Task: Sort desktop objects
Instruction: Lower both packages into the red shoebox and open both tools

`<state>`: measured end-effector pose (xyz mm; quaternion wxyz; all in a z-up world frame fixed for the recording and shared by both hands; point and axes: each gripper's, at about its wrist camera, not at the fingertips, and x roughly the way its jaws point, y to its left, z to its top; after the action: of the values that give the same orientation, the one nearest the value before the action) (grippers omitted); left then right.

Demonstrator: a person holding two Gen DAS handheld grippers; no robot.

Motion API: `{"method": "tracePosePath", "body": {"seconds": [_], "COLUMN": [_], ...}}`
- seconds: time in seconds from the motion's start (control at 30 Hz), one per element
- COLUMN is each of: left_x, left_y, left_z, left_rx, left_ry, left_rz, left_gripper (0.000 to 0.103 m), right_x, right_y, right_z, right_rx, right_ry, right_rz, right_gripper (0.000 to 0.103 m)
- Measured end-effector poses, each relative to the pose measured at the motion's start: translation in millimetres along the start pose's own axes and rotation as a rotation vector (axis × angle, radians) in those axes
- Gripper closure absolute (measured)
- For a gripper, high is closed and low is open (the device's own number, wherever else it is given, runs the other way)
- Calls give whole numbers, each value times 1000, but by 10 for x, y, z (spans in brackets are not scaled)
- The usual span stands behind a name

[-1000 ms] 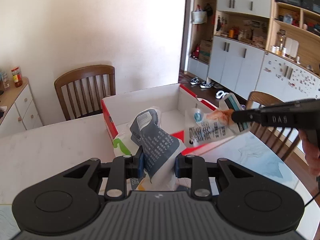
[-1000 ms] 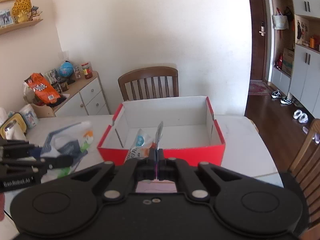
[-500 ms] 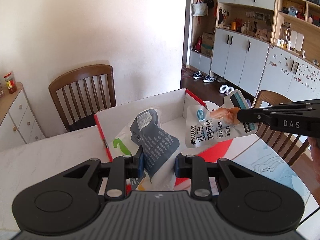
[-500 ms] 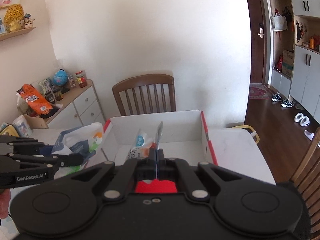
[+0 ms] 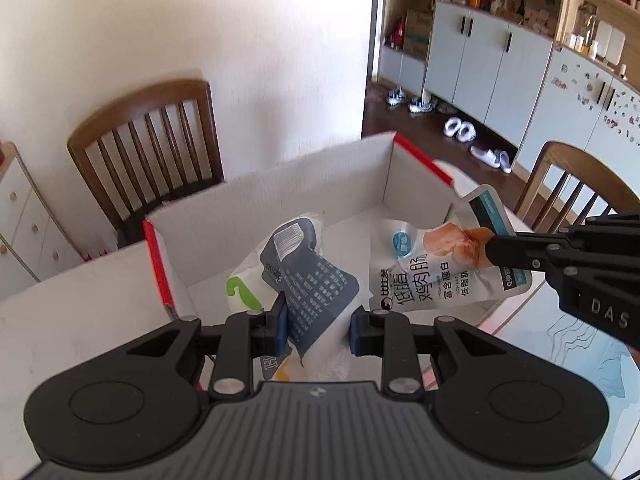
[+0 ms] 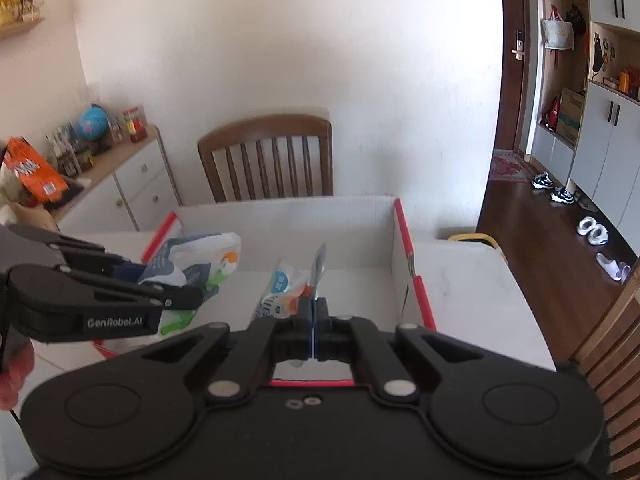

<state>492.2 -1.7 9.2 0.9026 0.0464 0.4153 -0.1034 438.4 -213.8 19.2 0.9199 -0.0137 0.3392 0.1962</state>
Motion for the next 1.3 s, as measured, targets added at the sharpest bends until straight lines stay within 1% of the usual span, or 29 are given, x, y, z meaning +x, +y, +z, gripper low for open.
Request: {"method": "tracePosePath", "body": {"seconds": [0.1,0.17,0.33,0.6,0.83,0.9,0.93,0.97,1.0,1.03,1.07,1.1,1.13,1.17,1.23,1.3], "left_x": [172,263,498,756,798,798,796,790,792,799,793,789,774,752,714,661], "left_y": [64,108,177,222,162,152,132,107,94,93,85,86,81,80,84,91], "left_z": [45,77,144,94,102,103,99,97,101,99,96,101,97,98,108,128], "left_rx": [-10,-16,-21,-27,-28,-31,-23,-15,-12,-16,-17,-12,-9,-11,-22,-33], "left_ry": [41,62,122,199,217,214,214,214,216,224,222,213,206,200,191,179], "left_rz": [-7,-26,-19,-23,-33,-26,-17,-10,-10,-12,-10,-11,-15,-21,-21,-21], "left_gripper": [77,77,77,77,75,75,74,73,70,57,47,29,22,21,21,21], "right_x": [140,234,400,591,656,658,659,660,655,652,648,645,638,630,609,566], "right_y": [-5,-23,-4,17,-7,-9,-10,-5,-10,-17,-30,-42,-54,-65,-78,-78], "right_z": [-14,-23,-56,-117,-141,-150,-155,-153,-154,-152,-152,-153,-155,-153,-141,-135], "right_rx": [-9,-5,-11,-10,-12,-18,-24,-27,-27,-26,-21,-15,-12,-9,-7,-19], "right_ry": [25,49,83,130,152,152,151,153,153,153,154,155,157,156,153,144], "right_rz": [-17,-24,-42,-41,-41,-42,-44,-44,-41,-40,-41,-40,-41,-41,-37,-28], "right_gripper": [103,103,103,103,103,103,102,99,93,90,89,89,88,85,84,80]}}
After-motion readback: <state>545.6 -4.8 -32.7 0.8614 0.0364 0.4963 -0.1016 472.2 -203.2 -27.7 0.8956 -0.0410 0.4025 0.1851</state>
